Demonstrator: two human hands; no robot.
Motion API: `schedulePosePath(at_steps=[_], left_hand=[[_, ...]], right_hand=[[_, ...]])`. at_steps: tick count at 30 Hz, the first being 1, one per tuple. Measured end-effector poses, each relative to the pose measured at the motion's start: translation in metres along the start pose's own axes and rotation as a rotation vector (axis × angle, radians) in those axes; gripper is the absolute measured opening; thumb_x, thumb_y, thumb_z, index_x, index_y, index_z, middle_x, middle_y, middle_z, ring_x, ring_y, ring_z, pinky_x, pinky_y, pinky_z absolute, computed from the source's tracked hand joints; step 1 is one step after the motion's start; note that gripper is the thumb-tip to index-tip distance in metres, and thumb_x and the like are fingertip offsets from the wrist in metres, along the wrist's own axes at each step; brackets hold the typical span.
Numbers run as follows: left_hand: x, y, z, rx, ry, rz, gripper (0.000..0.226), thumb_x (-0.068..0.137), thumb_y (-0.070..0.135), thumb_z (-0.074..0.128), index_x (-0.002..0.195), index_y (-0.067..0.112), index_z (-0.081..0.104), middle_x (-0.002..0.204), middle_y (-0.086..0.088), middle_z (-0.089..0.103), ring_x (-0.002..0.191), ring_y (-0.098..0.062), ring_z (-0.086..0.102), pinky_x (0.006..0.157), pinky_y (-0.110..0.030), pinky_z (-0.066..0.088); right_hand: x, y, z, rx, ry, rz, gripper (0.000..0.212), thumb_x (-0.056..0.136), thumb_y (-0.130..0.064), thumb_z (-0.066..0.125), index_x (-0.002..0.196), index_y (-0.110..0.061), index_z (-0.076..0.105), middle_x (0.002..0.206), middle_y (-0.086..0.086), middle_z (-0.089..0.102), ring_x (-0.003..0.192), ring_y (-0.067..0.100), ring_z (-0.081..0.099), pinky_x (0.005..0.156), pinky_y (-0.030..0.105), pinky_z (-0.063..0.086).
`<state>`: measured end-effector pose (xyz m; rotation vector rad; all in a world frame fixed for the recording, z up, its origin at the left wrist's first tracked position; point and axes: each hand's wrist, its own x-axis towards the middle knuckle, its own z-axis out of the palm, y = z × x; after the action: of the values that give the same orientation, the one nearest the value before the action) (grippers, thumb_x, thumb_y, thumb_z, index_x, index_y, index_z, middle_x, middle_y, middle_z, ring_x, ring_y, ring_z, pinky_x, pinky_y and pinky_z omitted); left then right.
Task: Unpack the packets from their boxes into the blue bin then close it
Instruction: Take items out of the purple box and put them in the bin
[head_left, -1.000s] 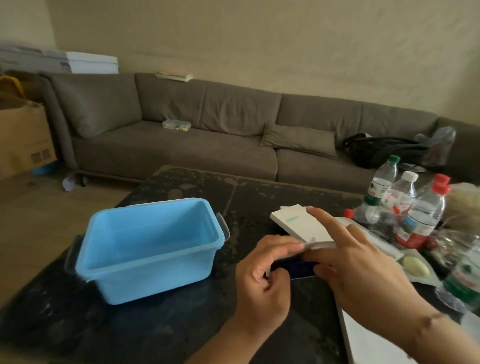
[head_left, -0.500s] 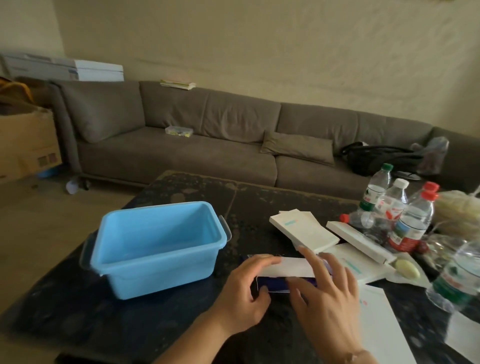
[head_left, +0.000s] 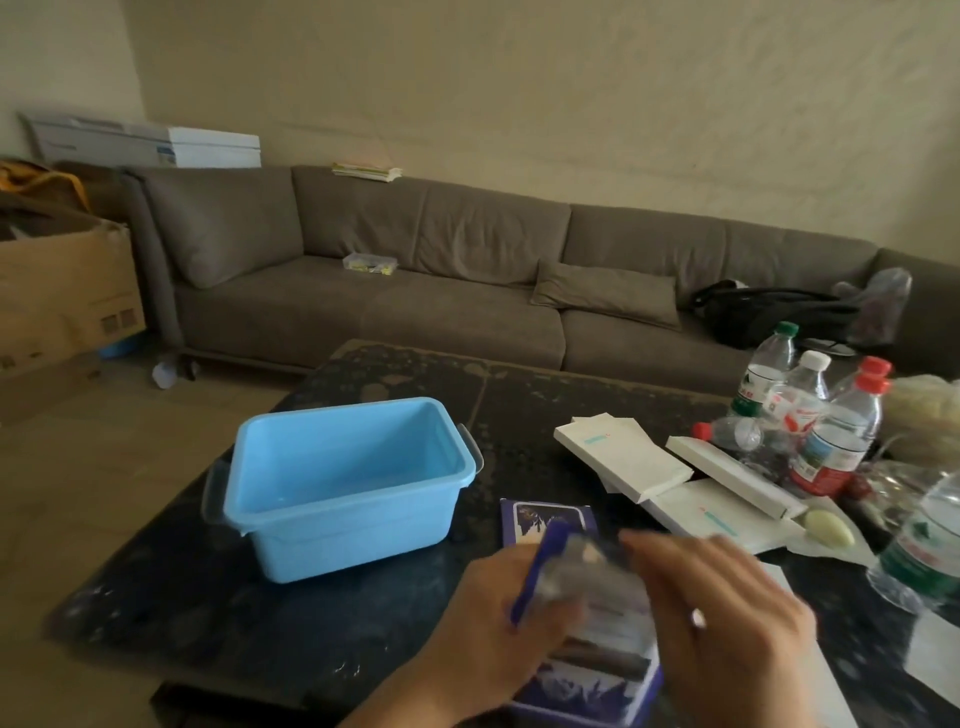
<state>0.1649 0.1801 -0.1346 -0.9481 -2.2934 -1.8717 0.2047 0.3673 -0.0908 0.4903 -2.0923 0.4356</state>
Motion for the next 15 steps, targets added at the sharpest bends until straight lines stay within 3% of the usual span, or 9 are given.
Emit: schedulePosePath(at_steps=[2,4,6,8,9,11,13,15], left_hand=[[0.005,0.014,-0.006,-0.257,0.115,-0.098,0.017,0.092,0.028,0.067,0.106,0.02,0.072,0.105,0.004,0.076,0.1,-0.016,0.072,0.085,-0.033,0.058],[0.011,0.018,-0.009,-0.452,0.294,-0.196,0.024,0.087,0.031,0.071,0.104,0.015,0.072,0.104,-0.007,0.076,0.099,-0.027,0.072,0.085,-0.044,0.059],[0.018,0.018,-0.013,-0.601,0.491,-0.287,0.03,0.08,0.029,0.071,0.105,0.013,0.071,0.1,-0.008,0.077,0.093,-0.026,0.074,0.08,-0.043,0.059],[0.023,0.017,-0.018,-0.645,0.658,-0.316,0.034,0.075,0.029,0.072,0.105,0.013,0.07,0.094,-0.006,0.077,0.08,-0.019,0.075,0.07,-0.035,0.059],[0.025,0.016,-0.021,-0.636,0.722,-0.314,0.03,0.076,0.027,0.073,0.103,0.014,0.071,0.092,-0.005,0.077,0.076,-0.017,0.075,0.065,-0.031,0.058],[0.029,0.017,-0.028,-0.596,0.812,-0.311,0.018,0.08,0.022,0.078,0.096,0.015,0.073,0.087,-0.001,0.078,0.07,-0.013,0.074,0.058,-0.023,0.055],[0.032,0.021,-0.04,-0.562,0.851,-0.248,0.024,0.07,0.032,0.084,0.089,0.02,0.077,0.084,-0.001,0.078,0.074,-0.015,0.075,0.061,-0.025,0.056],[0.032,0.023,-0.06,-0.488,0.901,-0.2,0.033,0.064,0.038,0.087,0.091,0.022,0.075,0.085,-0.004,0.078,0.074,-0.018,0.074,0.062,-0.031,0.057]], right_hand=[[0.031,-0.006,0.001,0.141,0.006,0.169,0.024,0.093,-0.034,0.062,0.113,-0.022,0.068,0.106,-0.012,0.067,0.088,0.009,0.065,0.07,0.029,0.054],[0.051,-0.003,0.004,0.303,-0.034,0.461,0.05,0.082,-0.052,0.058,0.127,-0.031,0.054,0.121,-0.014,0.06,0.101,0.006,0.061,0.08,0.029,0.052],[0.054,-0.002,0.008,0.61,-0.189,0.786,0.063,0.068,-0.065,0.062,0.125,-0.038,0.052,0.124,-0.007,0.063,0.096,0.013,0.068,0.082,0.038,0.056],[0.048,-0.007,0.015,0.958,-0.45,1.052,0.082,0.05,-0.073,0.079,0.117,-0.029,0.063,0.113,0.007,0.072,0.091,0.029,0.073,0.08,0.049,0.059],[0.043,-0.009,0.021,1.084,-0.534,1.138,0.089,0.039,-0.065,0.089,0.115,-0.022,0.068,0.107,0.014,0.074,0.092,0.037,0.072,0.078,0.05,0.058],[0.039,-0.012,0.034,1.208,-0.571,1.231,0.068,0.054,-0.031,0.096,0.111,-0.006,0.069,0.101,0.024,0.073,0.09,0.045,0.071,0.078,0.049,0.056],[0.042,-0.01,0.051,1.166,-0.494,1.279,0.032,0.077,-0.003,0.076,0.107,0.001,0.067,0.088,0.024,0.074,0.076,0.044,0.072,0.069,0.049,0.06],[0.057,-0.004,0.066,1.078,-0.412,1.267,0.024,0.083,0.003,0.065,0.107,-0.001,0.065,0.08,0.017,0.075,0.068,0.037,0.071,0.062,0.049,0.06]])
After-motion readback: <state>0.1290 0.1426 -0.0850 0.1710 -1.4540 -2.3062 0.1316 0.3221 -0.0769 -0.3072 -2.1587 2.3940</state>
